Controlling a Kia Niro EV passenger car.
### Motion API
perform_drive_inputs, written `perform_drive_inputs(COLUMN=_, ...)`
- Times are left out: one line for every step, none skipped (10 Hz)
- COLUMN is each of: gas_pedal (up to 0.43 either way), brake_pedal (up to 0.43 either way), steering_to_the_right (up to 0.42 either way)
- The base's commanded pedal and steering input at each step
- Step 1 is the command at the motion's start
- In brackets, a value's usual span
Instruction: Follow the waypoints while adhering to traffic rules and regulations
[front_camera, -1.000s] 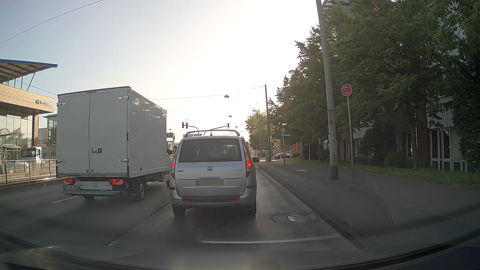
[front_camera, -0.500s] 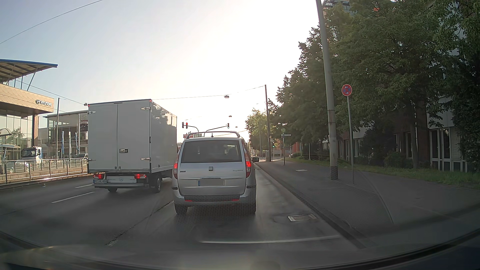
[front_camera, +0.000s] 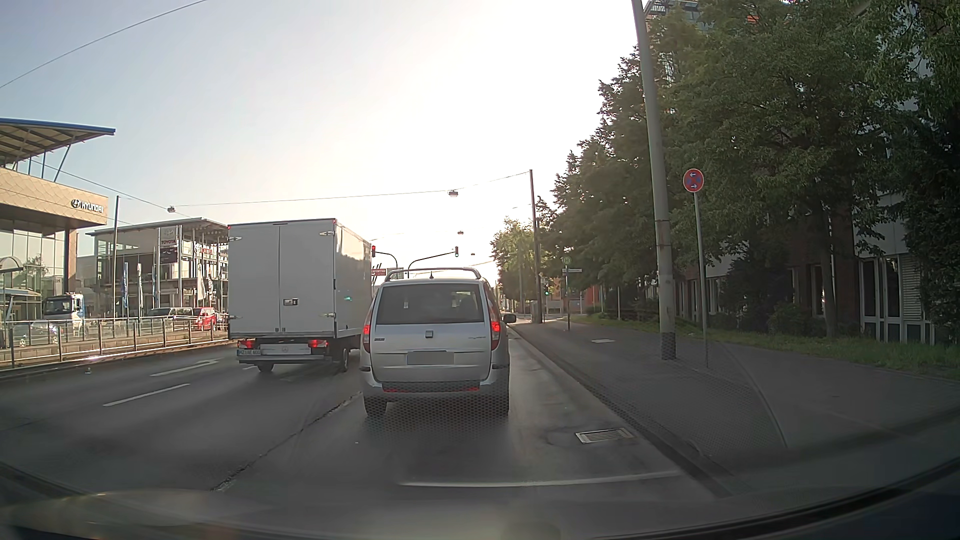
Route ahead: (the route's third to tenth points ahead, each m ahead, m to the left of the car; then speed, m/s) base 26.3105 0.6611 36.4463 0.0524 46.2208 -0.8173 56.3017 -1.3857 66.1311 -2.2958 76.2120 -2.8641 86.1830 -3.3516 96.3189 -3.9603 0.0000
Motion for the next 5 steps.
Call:
perform_drive_inputs(gas_pedal=0.0, brake_pedal=0.0, steering_to_the_right=-0.003)
perform_drive_inputs(gas_pedal=0.0, brake_pedal=0.0, steering_to_the_right=-0.003)
perform_drive_inputs(gas_pedal=0.0, brake_pedal=0.0, steering_to_the_right=-0.003)
perform_drive_inputs(gas_pedal=0.0, brake_pedal=0.0, steering_to_the_right=-0.003)
perform_drive_inputs(gas_pedal=0.0, brake_pedal=0.0, steering_to_the_right=-0.003)
